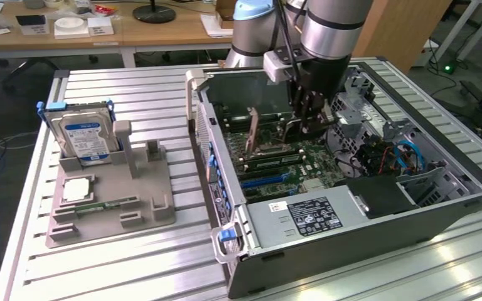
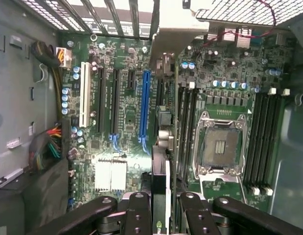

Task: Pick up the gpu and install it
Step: 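Insert the gpu into the slot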

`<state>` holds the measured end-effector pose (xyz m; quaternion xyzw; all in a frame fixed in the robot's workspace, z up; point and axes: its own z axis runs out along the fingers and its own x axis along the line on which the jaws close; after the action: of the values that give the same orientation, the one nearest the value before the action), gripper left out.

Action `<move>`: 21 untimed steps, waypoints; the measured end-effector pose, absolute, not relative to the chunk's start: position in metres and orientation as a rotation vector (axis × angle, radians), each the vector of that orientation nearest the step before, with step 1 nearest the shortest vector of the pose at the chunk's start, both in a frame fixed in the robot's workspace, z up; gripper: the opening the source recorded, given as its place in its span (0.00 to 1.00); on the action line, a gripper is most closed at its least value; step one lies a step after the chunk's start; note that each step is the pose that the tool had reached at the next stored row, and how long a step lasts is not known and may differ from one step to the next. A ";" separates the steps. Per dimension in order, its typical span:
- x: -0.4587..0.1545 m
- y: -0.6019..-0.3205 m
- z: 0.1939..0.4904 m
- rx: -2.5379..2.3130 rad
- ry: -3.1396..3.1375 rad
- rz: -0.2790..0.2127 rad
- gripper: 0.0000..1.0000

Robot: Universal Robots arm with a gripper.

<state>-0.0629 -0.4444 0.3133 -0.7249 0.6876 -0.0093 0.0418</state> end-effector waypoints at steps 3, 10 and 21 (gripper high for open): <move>-0.068 -0.444 0.311 -2.219 2.105 -0.028 0.27; -0.074 -0.445 0.305 -2.183 2.143 -0.030 0.27; -0.074 -0.455 0.298 -2.146 2.197 -0.019 0.27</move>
<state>-0.0739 -0.4548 0.2977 -0.6983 0.7149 -0.0063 0.0354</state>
